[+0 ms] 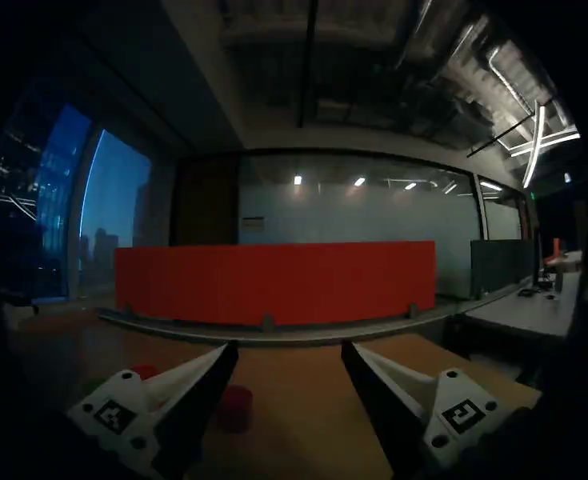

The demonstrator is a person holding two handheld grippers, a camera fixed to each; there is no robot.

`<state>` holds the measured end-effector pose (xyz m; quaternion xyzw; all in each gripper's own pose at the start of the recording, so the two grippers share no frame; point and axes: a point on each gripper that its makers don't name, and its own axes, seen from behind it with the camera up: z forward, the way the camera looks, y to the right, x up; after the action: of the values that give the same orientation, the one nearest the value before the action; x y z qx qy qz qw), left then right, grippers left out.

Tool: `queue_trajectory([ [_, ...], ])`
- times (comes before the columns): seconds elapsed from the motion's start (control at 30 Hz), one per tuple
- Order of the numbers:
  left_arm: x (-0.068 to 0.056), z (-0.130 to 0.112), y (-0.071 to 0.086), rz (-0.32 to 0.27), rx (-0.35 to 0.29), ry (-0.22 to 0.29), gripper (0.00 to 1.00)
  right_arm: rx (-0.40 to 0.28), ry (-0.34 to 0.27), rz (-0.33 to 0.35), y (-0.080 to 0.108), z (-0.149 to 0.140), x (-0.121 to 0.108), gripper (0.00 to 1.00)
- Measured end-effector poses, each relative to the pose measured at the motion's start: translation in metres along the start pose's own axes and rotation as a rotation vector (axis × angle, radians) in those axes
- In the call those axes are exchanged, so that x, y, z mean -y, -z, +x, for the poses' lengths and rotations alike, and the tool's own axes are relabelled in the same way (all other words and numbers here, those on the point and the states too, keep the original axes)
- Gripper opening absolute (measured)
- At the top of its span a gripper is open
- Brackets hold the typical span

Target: Pour water

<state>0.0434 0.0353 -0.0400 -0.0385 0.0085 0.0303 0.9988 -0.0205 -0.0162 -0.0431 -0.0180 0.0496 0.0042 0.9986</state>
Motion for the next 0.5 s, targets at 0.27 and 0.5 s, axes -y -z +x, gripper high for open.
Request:
queue_trajectory([
  [0.27, -0.002, -0.012, -0.008, 0.032, -0.019, 0.018, 1.00, 0.011, -0.018, 0.016, -0.005, -0.003, 0.011, 1.00],
  [0.5, -0.004, -0.029, -0.012, 0.048, -0.023, 0.012, 1.00, 0.007, -0.013, 0.016, -0.006, 0.005, 0.012, 1.00],
])
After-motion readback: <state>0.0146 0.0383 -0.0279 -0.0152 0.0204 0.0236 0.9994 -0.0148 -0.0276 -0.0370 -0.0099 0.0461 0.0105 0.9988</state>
